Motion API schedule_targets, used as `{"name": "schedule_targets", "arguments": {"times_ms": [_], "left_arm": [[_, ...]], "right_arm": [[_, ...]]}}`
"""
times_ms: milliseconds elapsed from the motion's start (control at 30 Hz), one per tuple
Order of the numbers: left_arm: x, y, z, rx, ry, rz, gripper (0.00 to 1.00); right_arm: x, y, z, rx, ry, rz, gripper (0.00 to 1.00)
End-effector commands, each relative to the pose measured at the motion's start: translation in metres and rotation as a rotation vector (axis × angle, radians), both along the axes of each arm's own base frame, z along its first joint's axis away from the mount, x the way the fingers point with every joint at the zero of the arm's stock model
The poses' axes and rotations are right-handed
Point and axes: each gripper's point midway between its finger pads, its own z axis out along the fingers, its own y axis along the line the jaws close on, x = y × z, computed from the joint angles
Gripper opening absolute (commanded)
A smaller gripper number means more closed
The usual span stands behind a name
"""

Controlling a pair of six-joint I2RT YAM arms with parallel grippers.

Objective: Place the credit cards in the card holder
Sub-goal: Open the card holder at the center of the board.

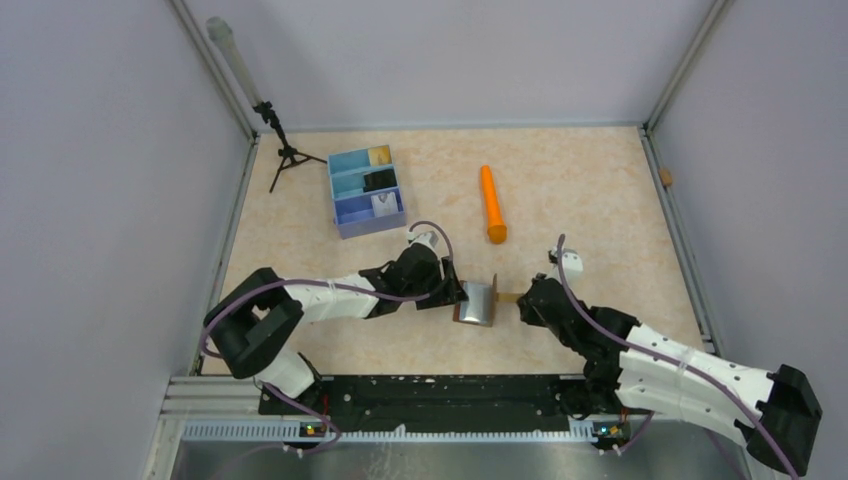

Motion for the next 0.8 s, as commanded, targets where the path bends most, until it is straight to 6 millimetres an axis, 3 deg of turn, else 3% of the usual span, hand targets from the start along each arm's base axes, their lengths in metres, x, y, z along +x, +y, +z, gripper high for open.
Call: {"name": "schedule_targets", "arguments": {"times_ms": [0, 233, 533, 767], "left_arm": [[0.007, -0.009, 0.002, -0.035, -0.021, 0.014, 0.64], [-0.007, -0.017, -0.013, -0.107, 0.054, -0.004, 0.51], [-0.013, -0.027, -0.002, -0.25, 0.058, -0.005, 0.31], [-0.014, -0.017, 0.021, -0.252, -0.017, -0.024, 0.35]], "right_arm": [[0.002, -0.003, -0.005, -0.04, 0.004, -0.02, 0.0], [0.003, 0.002, -0.014, -0.07, 0.037, -0.01, 0.0], [0.002, 0.002, -0.024, -0.096, 0.065, -0.014, 0.0], [0.002, 0.0, -0.026, -0.119, 0.075, -0.019, 0.0]]}}
